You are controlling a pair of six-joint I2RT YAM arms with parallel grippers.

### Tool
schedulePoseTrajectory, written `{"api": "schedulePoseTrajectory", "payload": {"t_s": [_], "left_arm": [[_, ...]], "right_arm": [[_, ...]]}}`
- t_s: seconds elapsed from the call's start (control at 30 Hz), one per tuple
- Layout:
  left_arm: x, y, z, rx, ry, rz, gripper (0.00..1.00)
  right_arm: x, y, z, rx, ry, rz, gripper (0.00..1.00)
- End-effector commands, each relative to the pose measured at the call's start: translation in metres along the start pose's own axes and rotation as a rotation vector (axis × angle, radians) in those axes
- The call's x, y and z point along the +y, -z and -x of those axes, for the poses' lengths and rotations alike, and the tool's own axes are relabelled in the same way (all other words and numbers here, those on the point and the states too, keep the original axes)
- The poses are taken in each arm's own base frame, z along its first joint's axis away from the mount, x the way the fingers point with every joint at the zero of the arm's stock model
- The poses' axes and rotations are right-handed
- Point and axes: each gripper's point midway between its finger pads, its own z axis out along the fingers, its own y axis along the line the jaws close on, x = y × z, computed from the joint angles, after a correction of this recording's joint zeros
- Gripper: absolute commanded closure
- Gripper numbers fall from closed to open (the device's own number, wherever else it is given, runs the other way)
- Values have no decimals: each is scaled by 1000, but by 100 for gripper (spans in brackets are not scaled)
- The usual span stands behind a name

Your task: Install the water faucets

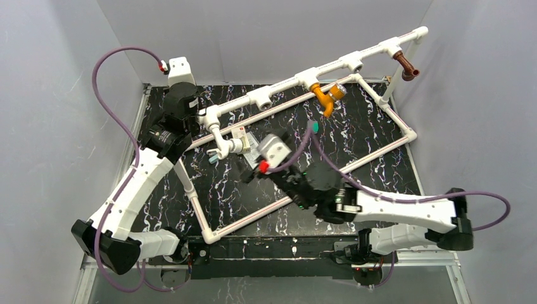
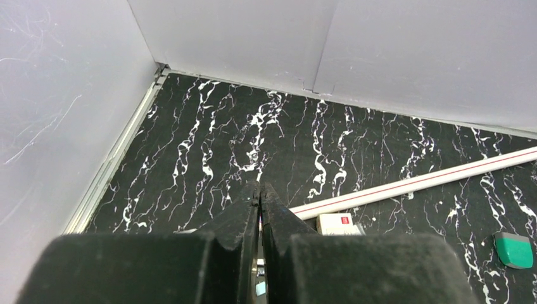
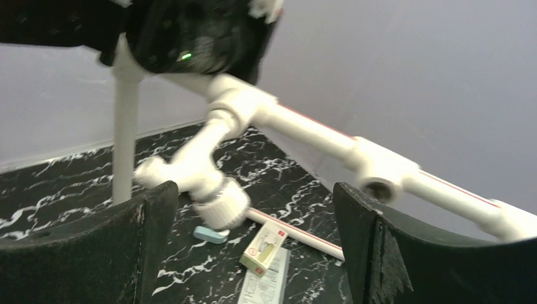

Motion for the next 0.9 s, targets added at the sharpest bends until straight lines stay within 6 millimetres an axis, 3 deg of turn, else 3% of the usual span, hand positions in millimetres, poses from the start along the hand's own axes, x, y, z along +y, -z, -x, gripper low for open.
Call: {"api": "schedulePoseTrajectory", "payload": {"t_s": [0.0,0.23,0.33,0.43,0.67,0.77,0.87], "left_arm": [[1,21,-180,599,-443,-71,100],[-6,18,-141,512,-361,-63,96],[-12,16,-112,445,-312,-69,94],[-18,16,-71,353,-248,-79,95],[-29,30,23,125,-86,-164,92],[-38,44,59,22,-11,-253,91],[-48,64,90,-54,54,-364,91]], "right_arm": [[-67,37,40,-41,-70,-142,2],[-92,77,14,49,-131,-194,1],[-98,92,-5,86,-158,-230,1],[-103,107,-26,123,-183,-267,1],[-100,126,-92,233,-108,-340,1],[-95,124,-125,299,-40,-347,1],[-105,117,-166,372,-20,-371,1]]}}
